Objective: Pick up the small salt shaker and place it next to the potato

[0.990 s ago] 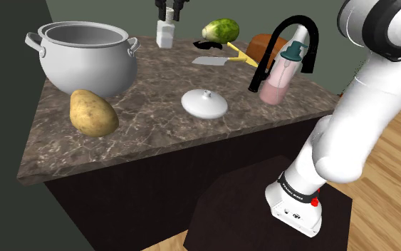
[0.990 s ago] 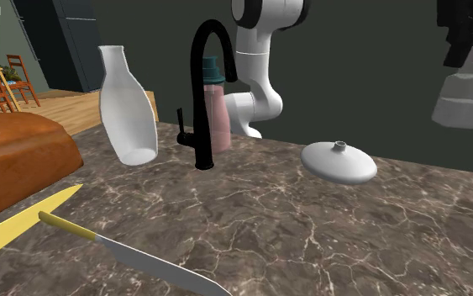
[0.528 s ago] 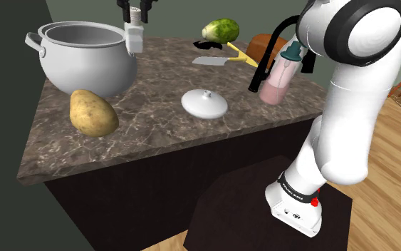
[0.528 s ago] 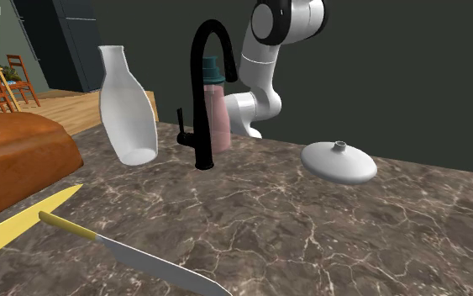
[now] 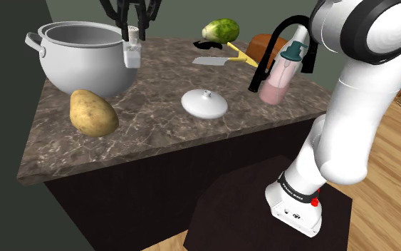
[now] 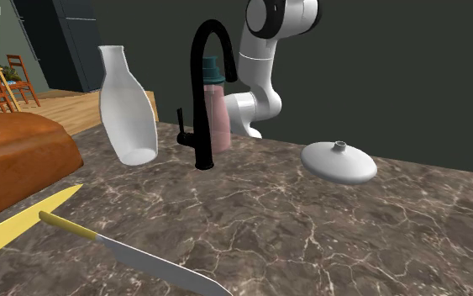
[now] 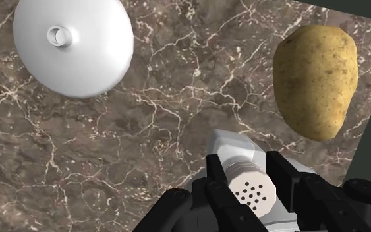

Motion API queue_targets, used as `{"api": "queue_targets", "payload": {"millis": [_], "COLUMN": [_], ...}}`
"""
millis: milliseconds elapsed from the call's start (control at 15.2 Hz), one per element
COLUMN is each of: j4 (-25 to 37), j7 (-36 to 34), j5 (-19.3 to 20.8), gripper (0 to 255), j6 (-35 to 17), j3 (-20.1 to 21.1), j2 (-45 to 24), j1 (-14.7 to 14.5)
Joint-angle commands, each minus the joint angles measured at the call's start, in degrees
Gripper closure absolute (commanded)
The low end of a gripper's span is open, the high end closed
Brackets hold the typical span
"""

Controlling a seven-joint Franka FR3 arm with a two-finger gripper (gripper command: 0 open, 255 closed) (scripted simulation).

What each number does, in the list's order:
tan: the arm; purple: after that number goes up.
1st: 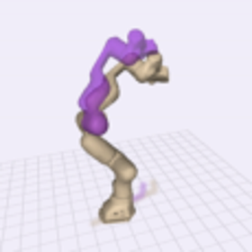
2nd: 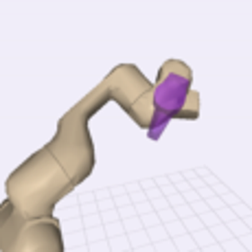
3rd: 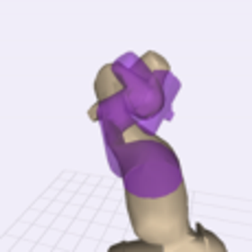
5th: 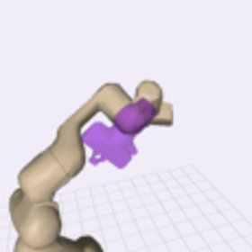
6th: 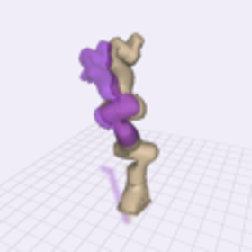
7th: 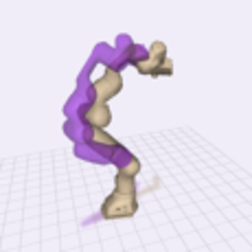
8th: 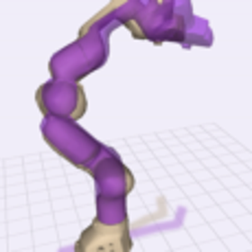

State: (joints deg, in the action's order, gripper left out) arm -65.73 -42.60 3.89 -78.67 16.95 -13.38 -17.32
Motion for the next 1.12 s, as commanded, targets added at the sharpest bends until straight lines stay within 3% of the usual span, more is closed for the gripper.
{"api": "queue_targets", "payload": {"millis": [0, 1056], "j4": [-3.78, -22.6], "j7": [0.19, 0.87], "j5": [-0.45, -1.87], "gripper": [255, 255], "j6": [-2.46, -16.81], "j3": [-0.08, -0.49], "j2": [1.4, 6.06], "j1": [0.44, 1.66]}}
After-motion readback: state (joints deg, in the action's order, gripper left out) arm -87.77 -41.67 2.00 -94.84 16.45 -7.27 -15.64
